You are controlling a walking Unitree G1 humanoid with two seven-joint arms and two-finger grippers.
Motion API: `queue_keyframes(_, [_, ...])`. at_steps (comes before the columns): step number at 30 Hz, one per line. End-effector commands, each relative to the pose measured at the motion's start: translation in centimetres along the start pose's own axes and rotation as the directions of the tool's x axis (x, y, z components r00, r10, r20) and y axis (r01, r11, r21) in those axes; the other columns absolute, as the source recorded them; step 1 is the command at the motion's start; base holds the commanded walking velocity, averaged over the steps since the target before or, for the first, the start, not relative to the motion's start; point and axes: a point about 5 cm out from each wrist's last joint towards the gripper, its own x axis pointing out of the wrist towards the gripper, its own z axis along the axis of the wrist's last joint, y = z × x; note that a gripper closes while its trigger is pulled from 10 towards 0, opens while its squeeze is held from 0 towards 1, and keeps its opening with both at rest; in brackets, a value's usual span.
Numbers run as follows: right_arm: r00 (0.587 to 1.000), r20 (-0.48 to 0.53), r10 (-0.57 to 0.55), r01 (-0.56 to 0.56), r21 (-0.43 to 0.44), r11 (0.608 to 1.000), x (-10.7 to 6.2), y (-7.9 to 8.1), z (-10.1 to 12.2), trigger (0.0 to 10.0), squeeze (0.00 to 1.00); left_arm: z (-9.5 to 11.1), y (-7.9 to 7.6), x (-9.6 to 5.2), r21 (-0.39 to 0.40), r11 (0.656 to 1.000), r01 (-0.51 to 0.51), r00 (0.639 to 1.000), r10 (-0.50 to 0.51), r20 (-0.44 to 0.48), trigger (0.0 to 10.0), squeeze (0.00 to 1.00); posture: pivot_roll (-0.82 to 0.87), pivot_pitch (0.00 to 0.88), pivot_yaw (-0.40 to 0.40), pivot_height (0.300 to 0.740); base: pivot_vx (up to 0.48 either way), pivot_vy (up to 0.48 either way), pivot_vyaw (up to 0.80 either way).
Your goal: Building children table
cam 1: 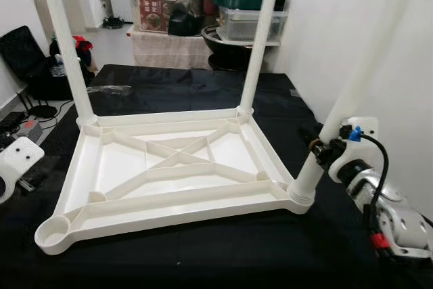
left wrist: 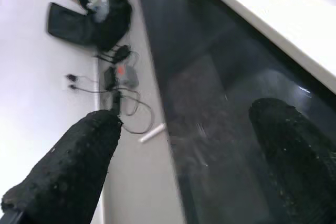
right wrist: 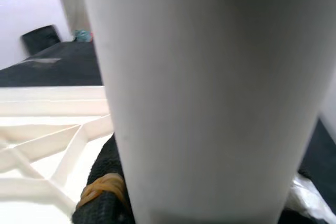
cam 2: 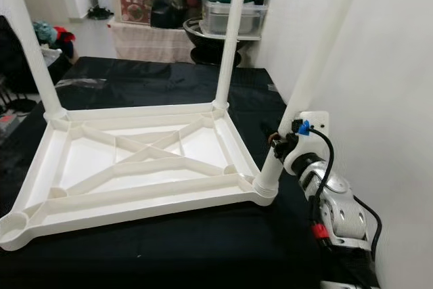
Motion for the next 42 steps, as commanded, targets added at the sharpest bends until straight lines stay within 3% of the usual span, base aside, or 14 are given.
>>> queue_keyframes(1, [0.991,-0.114,0.074,-0.068,0.055,0.996,-0.4,0.9,-2.4,10.0,0.0,0.9,0.0,0.4,-0.007,1.0,-0.003,0.999,0.004,0.043,10.0,0.0,0.12,0.0,-0.079,0.74,0.0,0.0,0.0])
queue_keyframes(5, [0.991,-0.116,0.061,-0.055,0.056,0.997,-0.4,0.7,-2.4,10.0,0.0,3.0,-1.6,0.6,-0.059,0.997,0.058,0.985,-0.048,0.166,10.0,0.0,0.12,0.0,-0.081,0.74,0.0,0.0,0.0])
queue_keyframes(7, [0.992,-0.111,0.061,-0.055,0.056,0.997,-0.2,0.7,-2.2,10.0,0.0,5.4,-3.4,0.1,-0.096,0.982,0.162,0.945,-0.127,0.302,10.0,0.0,0.12,0.0,-0.085,0.74,0.0,0.0,0.0])
queue_keyframes(8, [0.992,-0.111,0.061,-0.055,0.056,0.997,-0.2,0.7,-2.2,10.0,0.0,5.4,-3.4,0.1,-0.096,0.982,0.162,0.945,-0.127,0.302,10.0,0.0,0.12,0.0,-0.085,0.74,0.0,0.0,0.0])
queue_keyframes(12, [0.993,-0.102,0.067,-0.062,0.055,0.997,0.0,0.8,-1.8,10.0,0.0,9.5,-5.2,-1.5,-0.108,0.946,0.305,0.825,-0.206,0.526,10.0,0.0,0.12,0.0,-0.094,0.74,0.0,0.0,0.0])
queue_keyframes(15, [0.993,-0.1,0.068,-0.063,0.055,0.997,0.1,0.7,-1.7,10.0,0.0,10.4,-5.5,-1.8,-0.107,0.939,0.327,0.798,-0.213,0.564,10.0,0.0,0.12,0.0,-0.095,0.74,0.0,0.0,0.0])
queue_keyframes(18, [0.993,-0.092,0.07,-0.065,0.051,0.997,0.4,0.8,-1.5,10.0,0.0,12.8,-6.4,-2.9,-0.092,0.902,0.421,0.699,-0.258,0.668,10.0,0.0,0.12,0.0,-0.092,0.74,0.0,0.0,0.0])
queue_keyframes(21, [0.994,-0.091,0.059,-0.054,0.054,0.997,0.4,0.7,-1.5,10.0,0.0,13.2,-7.5,-3.6,-0.034,0.858,0.513,0.636,-0.353,0.686,10.0,0.0,0.12,0.0,-0.087,0.74,0.0,0.0,0.0])
queue_keyframes(22, [0.994,-0.091,0.059,-0.054,0.054,0.997,0.4,0.7,-1.5,10.0,0.0,13.2,-7.5,-3.6,-0.034,0.858,0.513,0.636,-0.353,0.686,10.0,0.0,0.12,0.0,-0.087,0.74,0.0,0.0,0.0])
queue_keyframes(23, [0.994,-0.094,0.047,-0.042,0.058,0.997,0.4,0.5,-1.5,10.0,0.0,12.9,-8.4,-4.2,0.015,0.812,0.583,0.59,-0.436,0.68,10.0,0.0,0.12,0.0,-0.085,0.74,0.0,0.0,0.0])
queue_keyframes(24, [0.995,-0.096,0.041,-0.035,0.061,0.998,0.4,0.4,-1.6,10.0,0.0,12.6,-8.7,-4.3,0.034,0.795,0.605,0.576,-0.467,0.671,10.0,0.0,0.12,0.0,-0.085,0.74,0.0,0.0,0.0])
queue_keyframes(31, [0.994,-0.103,0.027,-0.02,0.074,0.997,0.4,0.3,-1.8,10.0,0.0,11.1,-9.8,-4.8,0.055,0.74,0.67,0.567,-0.558,0.606,10.0,0.0,0.12,0.0,-0.085,0.74,0.0,0.0,0.0])
queue_keyframes(37, [0.994,-0.11,0.028,-0.02,0.081,0.997,0.6,0.4,-1.9,10.0,0.0,10.0,-10.0,-4.6,0.061,0.719,0.692,0.577,-0.602,0.552,10.0,0.0,0.12,0.0,-0.087,0.74,0.0,0.0,0.0])
queue_keyframes(42, [0.993,-0.114,0.025,-0.015,0.087,0.996,0.6,0.4,-2.0,10.0,0.0,10.2,-10.4,-5.5,0.083,0.653,0.752,0.509,-0.656,0.558,10.0,0.0,0.12,0.0,-0.086,0.74,0.0,0.0,0.0])
